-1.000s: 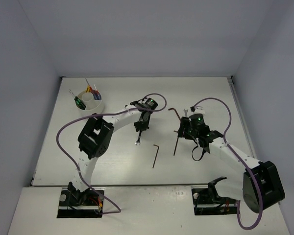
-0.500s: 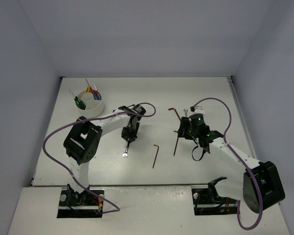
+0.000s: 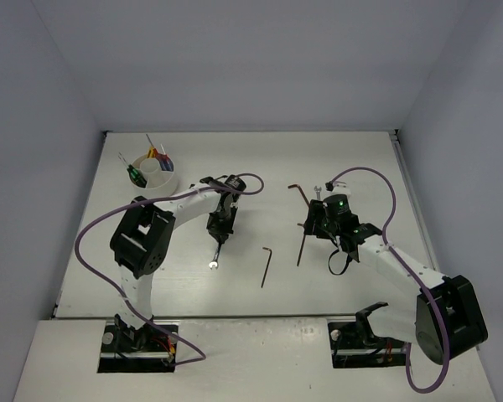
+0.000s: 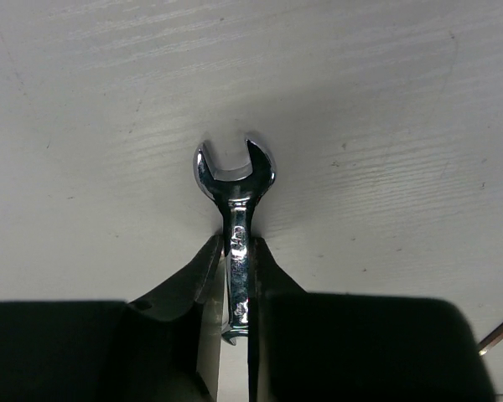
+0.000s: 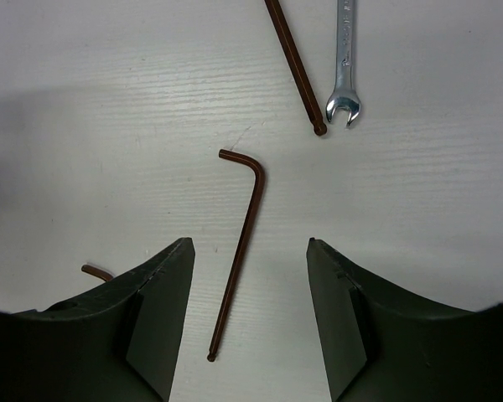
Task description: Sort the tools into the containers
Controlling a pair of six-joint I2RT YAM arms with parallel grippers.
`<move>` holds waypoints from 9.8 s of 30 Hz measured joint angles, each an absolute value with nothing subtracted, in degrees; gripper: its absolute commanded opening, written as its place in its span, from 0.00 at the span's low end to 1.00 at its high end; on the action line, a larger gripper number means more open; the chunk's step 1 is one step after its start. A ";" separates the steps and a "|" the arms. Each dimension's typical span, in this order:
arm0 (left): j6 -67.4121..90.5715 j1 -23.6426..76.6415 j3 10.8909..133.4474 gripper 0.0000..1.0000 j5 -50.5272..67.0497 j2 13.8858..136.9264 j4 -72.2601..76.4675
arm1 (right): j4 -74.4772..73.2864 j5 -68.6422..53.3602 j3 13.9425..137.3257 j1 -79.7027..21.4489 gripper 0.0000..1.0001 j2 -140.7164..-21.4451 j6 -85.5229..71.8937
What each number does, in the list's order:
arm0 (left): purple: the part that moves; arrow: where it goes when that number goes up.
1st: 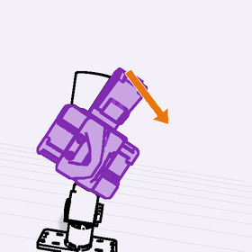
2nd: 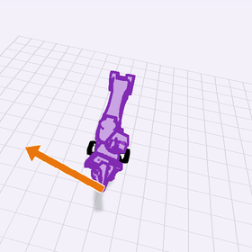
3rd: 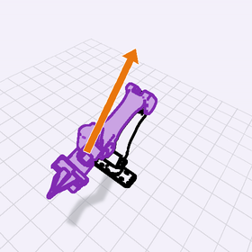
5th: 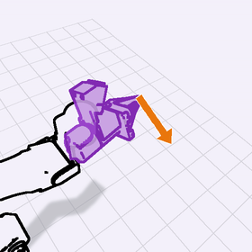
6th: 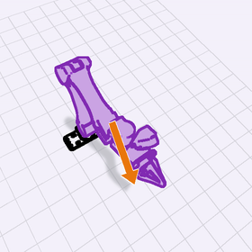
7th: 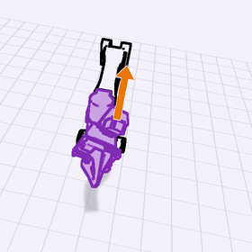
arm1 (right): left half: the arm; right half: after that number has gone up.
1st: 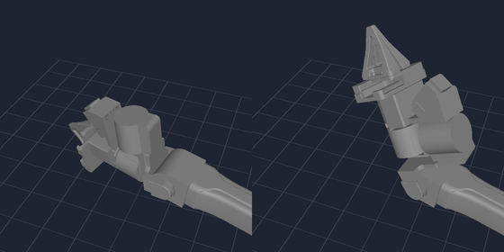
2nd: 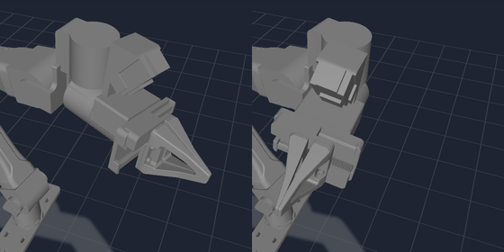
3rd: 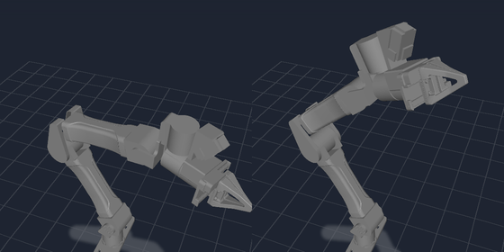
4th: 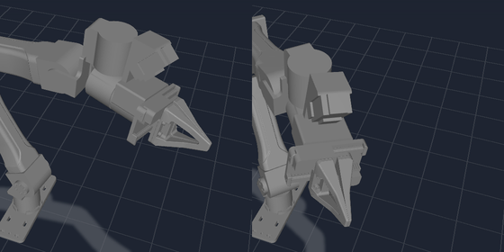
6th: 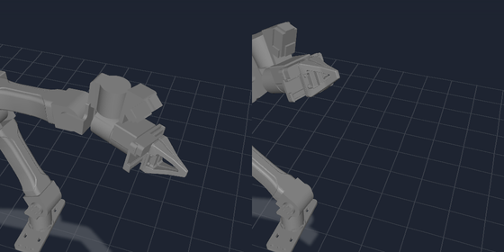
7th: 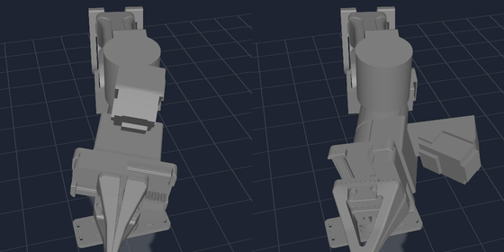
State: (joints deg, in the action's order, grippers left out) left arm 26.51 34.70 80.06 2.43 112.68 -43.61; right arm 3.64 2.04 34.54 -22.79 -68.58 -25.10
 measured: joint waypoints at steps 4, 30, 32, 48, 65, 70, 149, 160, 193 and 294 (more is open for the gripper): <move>25.73 34.36 80.65 0.00 3.34 113.03 -44.19 | 3.66 1.85 34.53 -22.79 0.53 -68.58 -25.10; -2.52 19.41 77.10 0.00 -0.31 94.19 -25.00 | 3.75 1.02 34.52 -22.79 0.52 -68.58 -25.06; -4.97 16.73 77.18 0.00 1.08 93.86 -22.91 | 3.80 1.02 34.54 -22.79 0.52 -68.70 -25.02; -12.49 5.21 83.21 0.00 8.16 94.81 -13.59 | 4.09 0.99 34.54 -22.79 0.52 -70.08 -24.40; -8.39 5.23 76.87 0.00 2.31 99.08 -2.21 | 4.12 0.91 34.54 -22.79 0.52 -71.52 -24.43; -7.86 5.23 74.70 0.00 0.44 99.26 0.02 | 4.12 0.93 34.54 -22.79 0.52 -72.03 -24.43; 12.88 10.74 65.23 0.71 5.74 69.17 -33.69 | -16.02 -3.93 79.56 -9.88 0.34 -115.75 -8.86; 12.88 10.41 65.21 0.71 5.74 69.17 -33.67 | -17.96 -2.29 81.97 -10.30 0.03 -117.48 -9.38; 39.27 27.44 57.71 0.71 17.83 69.79 -7.30 | -11.71 -2.49 64.66 -24.56 0.00 -86.77 -11.39; -12.42 8.91 74.24 0.47 -5.42 101.99 5.49 | 8.73 -14.95 44.60 -24.40 0.59 -72.31 -16.23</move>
State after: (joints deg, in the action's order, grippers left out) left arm -12.42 8.91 74.24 -5.42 101.99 5.49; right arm 8.73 -14.95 44.60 -24.40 -72.31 -16.23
